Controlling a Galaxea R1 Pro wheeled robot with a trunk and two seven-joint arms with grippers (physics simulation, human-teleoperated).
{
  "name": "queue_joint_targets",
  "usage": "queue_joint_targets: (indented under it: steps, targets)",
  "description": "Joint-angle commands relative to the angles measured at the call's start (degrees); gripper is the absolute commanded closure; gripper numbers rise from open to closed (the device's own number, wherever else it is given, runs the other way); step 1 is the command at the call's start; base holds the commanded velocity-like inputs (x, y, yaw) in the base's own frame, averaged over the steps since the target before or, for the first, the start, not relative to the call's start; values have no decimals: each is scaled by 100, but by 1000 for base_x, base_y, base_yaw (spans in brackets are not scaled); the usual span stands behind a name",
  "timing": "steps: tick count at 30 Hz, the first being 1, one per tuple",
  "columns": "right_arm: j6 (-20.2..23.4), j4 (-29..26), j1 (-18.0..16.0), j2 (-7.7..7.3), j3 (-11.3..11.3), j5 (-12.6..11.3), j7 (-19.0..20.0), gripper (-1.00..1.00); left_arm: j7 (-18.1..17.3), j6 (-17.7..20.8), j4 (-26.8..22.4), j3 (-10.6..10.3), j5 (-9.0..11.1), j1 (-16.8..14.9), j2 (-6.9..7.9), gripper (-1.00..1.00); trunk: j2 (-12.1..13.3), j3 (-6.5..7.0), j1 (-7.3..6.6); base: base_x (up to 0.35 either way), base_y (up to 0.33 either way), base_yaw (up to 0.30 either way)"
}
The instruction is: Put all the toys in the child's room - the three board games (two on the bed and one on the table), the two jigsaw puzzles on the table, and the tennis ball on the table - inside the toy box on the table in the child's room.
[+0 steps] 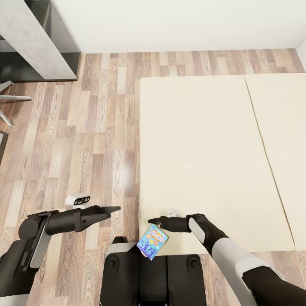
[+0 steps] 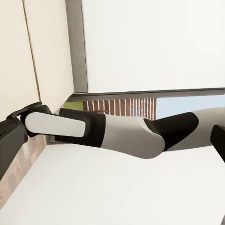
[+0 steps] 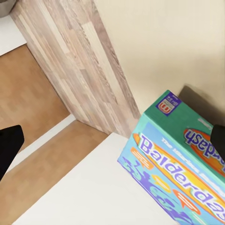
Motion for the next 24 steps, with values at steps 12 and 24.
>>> queue_joint_targets:
  steps: [12,24]
  targets:
    - [12,0,-2,-14,18,-36,2,-100,-21,61,-1,25,-3,-3,10,-100,-9,-6,3,0,0,0]
    - [4,1,-2,-16,18,-30,2,-100,-21,61,-3,18,-3,-2,11,-100,-9,-6,3,0,0,0]
